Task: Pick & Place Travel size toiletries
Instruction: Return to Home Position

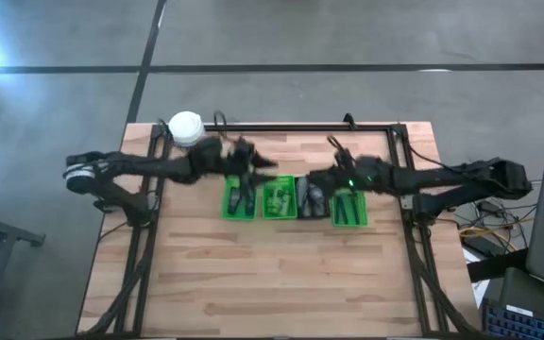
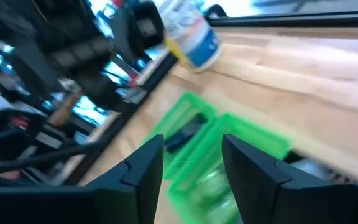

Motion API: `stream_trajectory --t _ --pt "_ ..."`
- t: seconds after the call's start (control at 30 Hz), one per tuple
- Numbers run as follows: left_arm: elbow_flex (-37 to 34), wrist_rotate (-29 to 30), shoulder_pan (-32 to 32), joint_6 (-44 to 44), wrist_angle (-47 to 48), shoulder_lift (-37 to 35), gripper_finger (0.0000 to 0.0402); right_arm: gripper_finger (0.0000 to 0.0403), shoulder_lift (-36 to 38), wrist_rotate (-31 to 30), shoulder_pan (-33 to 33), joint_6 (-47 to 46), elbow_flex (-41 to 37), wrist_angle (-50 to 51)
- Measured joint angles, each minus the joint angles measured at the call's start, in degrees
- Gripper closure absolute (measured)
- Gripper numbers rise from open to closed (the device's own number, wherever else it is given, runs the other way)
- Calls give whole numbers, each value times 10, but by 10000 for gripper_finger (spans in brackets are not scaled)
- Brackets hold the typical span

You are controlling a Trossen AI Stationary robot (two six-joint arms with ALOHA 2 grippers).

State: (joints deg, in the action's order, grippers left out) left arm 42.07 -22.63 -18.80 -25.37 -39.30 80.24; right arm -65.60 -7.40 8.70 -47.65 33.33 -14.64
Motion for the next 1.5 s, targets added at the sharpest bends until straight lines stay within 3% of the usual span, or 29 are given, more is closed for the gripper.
stream_trajectory --t 0.1,0.17,0.43,0.53,0.7,0.83,0.93,1.03,1.1,1.3,1.5 --pt "30 -99 -91 1 4 -7 113 253 -35 84 79 47 44 21" --pt "52 -145 -144 6 3 -11 113 259 -51 109 120 85 84 31" --pt "133 -162 -295 34 10 -30 113 278 -104 115 246 242 281 211" --pt "177 -133 -331 73 51 -40 113 287 -127 115 281 299 345 255" --pt "271 -2 -407 154 222 -37 113 305 -174 140 342 338 416 262" --pt "330 7 -487 184 319 -32 113 323 -215 176 374 365 451 263" --pt "345 29 -540 210 329 -38 113 336 -235 178 381 376 470 261" --pt "347 111 -539 285 327 -44 113 348 -254 180 383 384 485 254" --pt "342 121 -535 300 332 -44 113 354 -264 179 383 387 492 251" --pt "289 103 -526 264 353 -47 113 364 -284 179 378 349 506 245" --pt "234 79 -517 262 353 -136 113 353 -280 175 370 347 505 241"
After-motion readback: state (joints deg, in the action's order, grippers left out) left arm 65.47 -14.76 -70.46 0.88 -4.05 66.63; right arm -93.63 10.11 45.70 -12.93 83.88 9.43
